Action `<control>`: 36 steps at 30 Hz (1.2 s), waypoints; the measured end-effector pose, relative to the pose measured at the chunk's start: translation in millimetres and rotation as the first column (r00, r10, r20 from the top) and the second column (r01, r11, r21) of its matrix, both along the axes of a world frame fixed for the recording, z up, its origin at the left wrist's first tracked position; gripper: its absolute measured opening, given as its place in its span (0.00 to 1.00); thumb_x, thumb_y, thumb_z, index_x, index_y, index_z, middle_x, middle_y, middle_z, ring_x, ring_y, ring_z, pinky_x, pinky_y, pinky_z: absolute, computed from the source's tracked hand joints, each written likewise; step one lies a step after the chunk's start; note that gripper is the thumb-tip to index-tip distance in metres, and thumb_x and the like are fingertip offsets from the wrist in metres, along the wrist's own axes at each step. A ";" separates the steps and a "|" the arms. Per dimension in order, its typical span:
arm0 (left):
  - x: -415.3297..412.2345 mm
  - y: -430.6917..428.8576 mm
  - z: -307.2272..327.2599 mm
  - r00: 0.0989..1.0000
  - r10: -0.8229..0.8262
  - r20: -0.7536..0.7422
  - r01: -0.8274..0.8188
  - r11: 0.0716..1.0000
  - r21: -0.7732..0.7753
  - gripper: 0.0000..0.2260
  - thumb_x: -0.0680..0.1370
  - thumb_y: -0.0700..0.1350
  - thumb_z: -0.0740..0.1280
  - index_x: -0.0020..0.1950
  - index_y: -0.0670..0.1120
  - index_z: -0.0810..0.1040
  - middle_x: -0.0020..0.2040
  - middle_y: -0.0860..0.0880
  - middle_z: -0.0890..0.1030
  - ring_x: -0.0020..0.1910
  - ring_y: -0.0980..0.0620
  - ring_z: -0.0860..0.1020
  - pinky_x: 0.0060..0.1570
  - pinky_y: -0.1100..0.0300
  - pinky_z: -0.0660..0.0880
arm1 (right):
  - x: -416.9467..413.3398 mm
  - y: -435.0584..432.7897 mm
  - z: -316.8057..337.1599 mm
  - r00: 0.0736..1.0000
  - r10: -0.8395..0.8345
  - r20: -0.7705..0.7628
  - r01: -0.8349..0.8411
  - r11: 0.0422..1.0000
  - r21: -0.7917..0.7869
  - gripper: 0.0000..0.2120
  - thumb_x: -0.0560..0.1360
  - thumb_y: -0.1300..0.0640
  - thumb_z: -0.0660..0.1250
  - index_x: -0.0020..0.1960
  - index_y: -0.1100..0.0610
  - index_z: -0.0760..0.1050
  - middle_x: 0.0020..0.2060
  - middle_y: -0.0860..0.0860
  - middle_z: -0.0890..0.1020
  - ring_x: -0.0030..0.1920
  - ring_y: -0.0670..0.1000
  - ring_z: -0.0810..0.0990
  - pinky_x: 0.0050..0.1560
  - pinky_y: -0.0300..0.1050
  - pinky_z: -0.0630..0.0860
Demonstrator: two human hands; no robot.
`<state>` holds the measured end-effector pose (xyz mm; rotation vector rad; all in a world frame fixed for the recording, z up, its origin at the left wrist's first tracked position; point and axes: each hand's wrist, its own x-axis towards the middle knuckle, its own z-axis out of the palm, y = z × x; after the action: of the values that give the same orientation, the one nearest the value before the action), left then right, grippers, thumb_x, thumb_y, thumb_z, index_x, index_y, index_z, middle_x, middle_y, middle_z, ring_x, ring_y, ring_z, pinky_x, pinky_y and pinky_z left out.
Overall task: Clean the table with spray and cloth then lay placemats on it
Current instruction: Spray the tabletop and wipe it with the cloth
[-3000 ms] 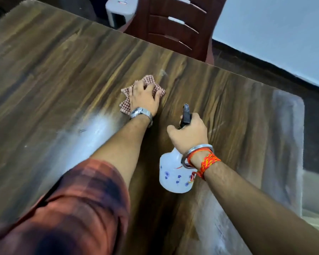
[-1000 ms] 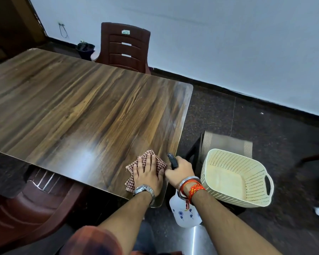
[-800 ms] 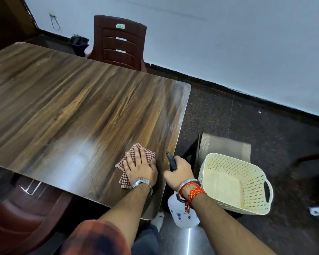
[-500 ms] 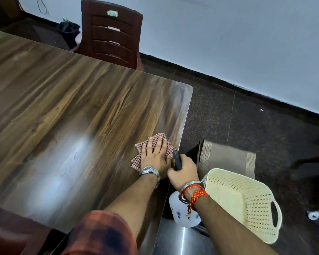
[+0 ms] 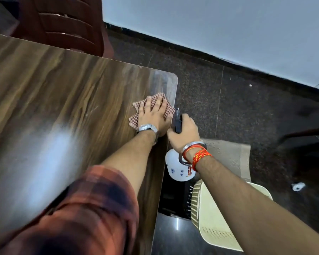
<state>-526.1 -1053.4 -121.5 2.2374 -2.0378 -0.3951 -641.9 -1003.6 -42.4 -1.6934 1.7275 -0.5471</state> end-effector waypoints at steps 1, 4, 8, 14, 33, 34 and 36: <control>0.0 -15.1 -1.1 1.000 -0.010 -0.001 0.010 1.000 -0.005 0.29 0.79 0.60 0.50 0.79 0.55 0.51 0.80 0.54 0.50 0.78 0.44 0.47 0.75 0.43 0.43 | -4.7 -5.1 -3.5 1.000 -0.018 -0.016 0.018 1.000 -0.010 0.09 0.69 0.59 0.67 0.45 0.58 0.68 0.46 0.58 0.76 0.46 0.58 0.73 0.45 0.45 0.67; 0.1 -54.1 -3.2 1.000 -0.028 0.005 0.028 0.999 -0.018 0.29 0.79 0.62 0.49 0.79 0.56 0.51 0.80 0.55 0.50 0.78 0.44 0.46 0.75 0.43 0.42 | -20.5 -8.9 -10.3 0.996 -0.079 -0.050 0.076 0.996 -0.053 0.11 0.70 0.57 0.67 0.48 0.60 0.69 0.47 0.59 0.76 0.49 0.61 0.74 0.51 0.54 0.73; -0.5 -92.4 -4.0 0.999 -0.035 0.021 0.036 0.999 -0.011 0.33 0.77 0.67 0.47 0.79 0.55 0.52 0.80 0.54 0.51 0.78 0.43 0.47 0.75 0.43 0.42 | -45.4 -0.7 -21.5 0.985 -0.136 -0.110 0.128 0.989 -0.077 0.11 0.70 0.58 0.67 0.49 0.61 0.69 0.47 0.59 0.75 0.48 0.62 0.74 0.51 0.55 0.71; 3.6 -136.0 -5.1 0.994 -0.094 0.049 0.094 0.996 0.002 0.36 0.75 0.71 0.47 0.79 0.57 0.51 0.80 0.56 0.49 0.78 0.44 0.47 0.75 0.43 0.43 | -79.2 -2.8 -36.9 0.987 -0.128 -0.096 0.123 0.991 -0.056 0.08 0.70 0.60 0.67 0.46 0.58 0.69 0.44 0.57 0.75 0.48 0.61 0.74 0.48 0.51 0.69; -125.9 119.1 35.5 0.814 0.088 -0.574 0.001 0.988 0.153 0.17 0.81 0.57 0.58 0.65 0.53 0.76 0.60 0.48 0.81 0.62 0.45 0.76 0.59 0.59 0.70 | -185.4 91.9 20.8 0.949 -0.295 0.113 0.303 0.951 -0.062 0.14 0.70 0.54 0.72 0.49 0.53 0.69 0.34 0.46 0.76 0.37 0.51 0.76 0.41 0.42 0.71; -141.0 135.8 42.0 0.771 0.132 -0.623 -0.052 0.988 0.145 0.16 0.81 0.56 0.59 0.66 0.52 0.76 0.60 0.49 0.81 0.61 0.47 0.77 0.56 0.62 0.69 | -198.7 102.4 26.7 0.939 -0.314 0.139 0.325 0.944 -0.062 0.14 0.69 0.55 0.72 0.48 0.54 0.69 0.33 0.45 0.75 0.35 0.50 0.76 0.40 0.42 0.71; -174.0 168.5 51.5 0.714 0.167 -0.680 -0.111 0.986 0.125 0.16 0.81 0.55 0.60 0.66 0.53 0.76 0.61 0.52 0.81 0.61 0.51 0.77 0.55 0.64 0.69 | -226.4 123.4 35.0 0.930 -0.320 0.179 0.337 0.938 -0.075 0.13 0.69 0.57 0.72 0.47 0.55 0.70 0.32 0.44 0.75 0.32 0.43 0.75 0.37 0.40 0.71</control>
<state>-700.1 -884.9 -70.1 1.8353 -1.4558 -1.1115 -868.3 -880.2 -7.4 -1.3856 1.8989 -0.9190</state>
